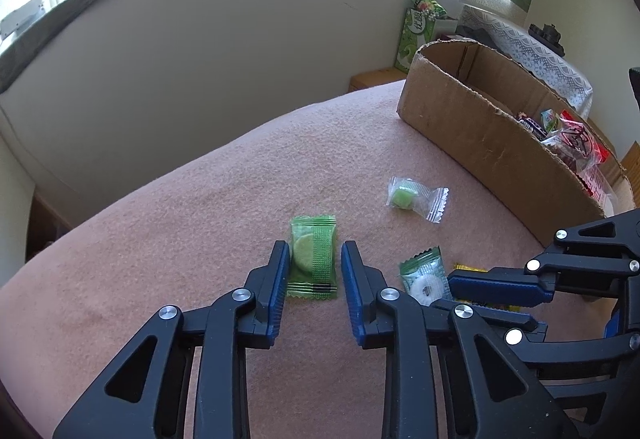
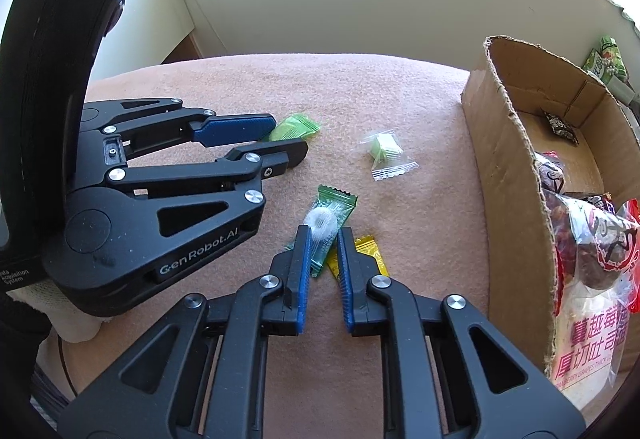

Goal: Organize snacks
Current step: 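Grasp the green square candy with the left tool while the right tool grasps the green mint packet, then carry both green candies over the box with both tools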

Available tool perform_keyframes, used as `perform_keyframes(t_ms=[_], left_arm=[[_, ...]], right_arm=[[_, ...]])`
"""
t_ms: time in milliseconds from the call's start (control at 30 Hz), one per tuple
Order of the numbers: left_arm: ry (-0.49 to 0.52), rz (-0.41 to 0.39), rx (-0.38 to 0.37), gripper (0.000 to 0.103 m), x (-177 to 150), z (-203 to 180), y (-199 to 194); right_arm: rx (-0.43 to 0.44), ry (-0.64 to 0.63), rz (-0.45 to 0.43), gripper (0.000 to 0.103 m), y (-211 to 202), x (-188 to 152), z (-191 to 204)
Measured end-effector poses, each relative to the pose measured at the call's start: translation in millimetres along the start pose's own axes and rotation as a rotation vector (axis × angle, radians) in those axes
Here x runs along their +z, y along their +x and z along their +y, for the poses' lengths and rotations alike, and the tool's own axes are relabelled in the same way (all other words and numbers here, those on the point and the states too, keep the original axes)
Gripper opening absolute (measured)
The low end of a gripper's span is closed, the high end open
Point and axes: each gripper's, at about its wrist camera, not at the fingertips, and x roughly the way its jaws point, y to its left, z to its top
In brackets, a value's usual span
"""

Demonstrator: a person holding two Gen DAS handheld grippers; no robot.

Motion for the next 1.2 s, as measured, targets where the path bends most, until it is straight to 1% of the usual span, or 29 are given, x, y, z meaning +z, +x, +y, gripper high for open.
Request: perform_keyframes(t_ms=[67,167,200,233,300,400,533,600,667,700,733,833,967,1033,1200], left_arm=[[0.005,0.001,-0.007,0.025,1,-2,1],[0.026,-0.002,0.021,0.024,1,-6,3],[0.034,-0.004,0.033,0.021,2,-8,3],[0.035,-0.004,0.042,0.021,2,-8,3],[0.010,-0.003,0.030,0.020,3,-3,3],[-0.018,-0.004,0.035,0.019,2,4,1],[-0.045,-0.005,0.052,0.019,-2,16,-2],[-0.064,-0.005,0.052,0.019,-4,21,-3],[-0.081,-0.008,0.050,0.019,-6,24,-5],[-0.086,-0.009,0.051,0.019,-7,26,-6],[-0.088,-0.012,0.054,0.019,-8,26,-6],[-0.090,-0.024,0.060,0.019,-10,25,-9],[-0.088,-0.039,0.067,0.019,-10,24,-17],[-0.091,-0.054,0.064,0.019,-7,23,-23],[-0.081,-0.114,0.053,0.019,9,6,-45]], right_arm=[[0.007,0.005,-0.003,0.013,-2,4,-8],[0.012,0.003,-0.005,0.013,-2,6,-12],[0.010,-0.002,-0.004,0.013,-2,6,-13],[0.009,-0.005,-0.005,0.014,0,5,-12],[0.006,-0.009,-0.007,0.015,0,6,-11],[0.009,-0.015,-0.005,0.020,-1,6,-7],[0.030,-0.018,-0.003,0.035,-2,8,-2],[0.008,-0.035,-0.007,0.035,-1,9,2],[-0.033,-0.070,-0.010,0.034,2,10,9],[-0.061,-0.087,-0.016,0.028,2,10,13],[-0.084,-0.105,-0.020,0.025,2,10,17],[-0.077,-0.099,-0.027,0.024,-2,9,17],[-0.057,-0.067,-0.060,0.024,-13,6,7],[-0.044,-0.059,-0.082,0.024,-26,4,-2],[-0.047,-0.048,-0.147,0.024,-66,3,-15]])
